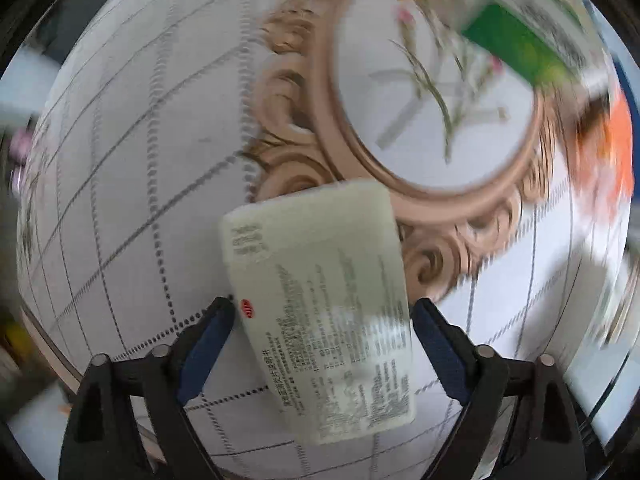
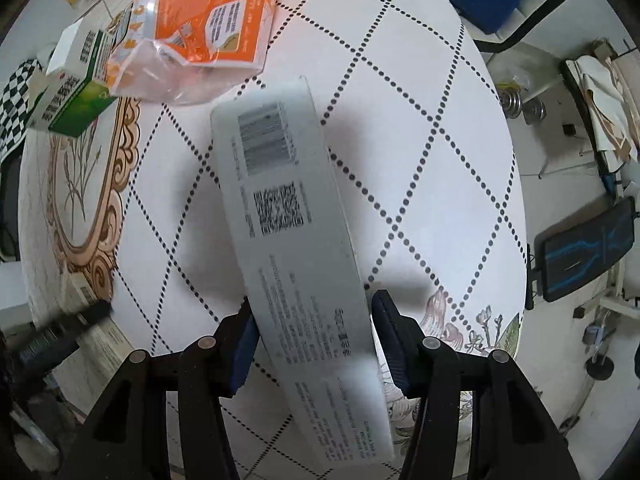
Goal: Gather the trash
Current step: 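Carry the cream box and white tube box in both grippers to the bin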
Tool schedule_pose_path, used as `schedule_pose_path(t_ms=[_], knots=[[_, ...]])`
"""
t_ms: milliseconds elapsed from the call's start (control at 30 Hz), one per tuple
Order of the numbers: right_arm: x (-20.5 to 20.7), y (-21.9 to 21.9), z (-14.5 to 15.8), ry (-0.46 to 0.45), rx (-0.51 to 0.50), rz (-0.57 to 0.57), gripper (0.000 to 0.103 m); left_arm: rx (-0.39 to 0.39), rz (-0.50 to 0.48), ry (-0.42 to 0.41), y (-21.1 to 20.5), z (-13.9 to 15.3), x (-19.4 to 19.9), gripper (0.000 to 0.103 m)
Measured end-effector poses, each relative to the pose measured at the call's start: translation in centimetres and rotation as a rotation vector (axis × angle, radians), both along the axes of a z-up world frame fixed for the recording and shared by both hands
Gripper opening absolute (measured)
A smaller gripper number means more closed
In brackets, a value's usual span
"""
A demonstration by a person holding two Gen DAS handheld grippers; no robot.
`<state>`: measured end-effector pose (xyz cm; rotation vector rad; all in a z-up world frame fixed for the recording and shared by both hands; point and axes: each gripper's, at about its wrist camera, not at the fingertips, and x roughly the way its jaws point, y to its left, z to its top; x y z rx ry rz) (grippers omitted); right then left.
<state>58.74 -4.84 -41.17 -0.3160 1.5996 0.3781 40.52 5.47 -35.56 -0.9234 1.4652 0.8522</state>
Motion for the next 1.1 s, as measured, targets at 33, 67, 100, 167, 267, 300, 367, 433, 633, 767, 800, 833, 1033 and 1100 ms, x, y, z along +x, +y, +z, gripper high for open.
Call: schedule_pose_path(t_ms=[33,67,100,167,267,300,367,433,633,767,800,833,1033,1100], knots=[[-0.5,0.1,0.1,-0.012,0.005,0.006,0.055,0.011,0.005,0.000,0.0,0.3,-0.1,0.074],[-0.8,0.0,0.2,-0.009,0.018,0.004,0.055,0.004,-0.010,-0.022,0.1,0.5,-0.2,0.074],[-1.1,0.0,0.2,-0.001,0.031,-0.003,0.054,0.009,-0.059,-0.023,-0.2,0.8,0.1,0.074],[-1.6,-0.2,0.3,0.029,0.063,-0.023,0.053,0.064,-0.207,-0.004,-1.8,1.6,1.1,0.074],[-2.5,-0.2,0.2,0.078,0.104,-0.028,0.053,0.085,-0.351,0.019,-4.2,1.4,3.6,0.074],[-2.8,-0.1,-0.1,0.093,0.108,-0.022,0.053,0.073,-0.349,0.007,-4.2,1.3,3.5,0.075],[-3.3,0.3,-0.1,0.085,0.102,-0.005,0.054,0.041,-0.289,-0.015,-3.7,1.2,2.7,0.075],[-3.7,1.1,-0.1,0.068,0.075,0.026,0.055,0.044,-0.299,-0.003,-3.9,1.2,2.9,0.075],[-6.8,4.0,-0.1,-0.046,-0.051,0.124,0.051,0.082,-0.290,-0.012,-3.7,1.8,1.3,0.074],[-8.4,3.9,0.3,0.030,0.019,0.107,0.050,0.133,-0.338,-0.026,-5.6,2.5,-3.0,0.074],[-9.3,3.9,0.9,0.021,0.032,0.107,0.050,0.147,-0.348,-0.029,-6.0,3.0,-3.5,0.074],[-9.9,3.9,1.5,0.005,0.039,0.111,0.050,0.165,-0.356,-0.035,-6.2,3.6,-4.1,0.074],[-16.5,3.0,6.4,-0.071,0.115,0.098,0.050,0.275,-0.428,-0.106,-8.4,9.1,-9.1,0.074],[-19.6,2.6,7.9,-0.103,0.140,0.103,0.050,0.303,-0.455,-0.142,-8.9,11.0,-11.3,0.074]])
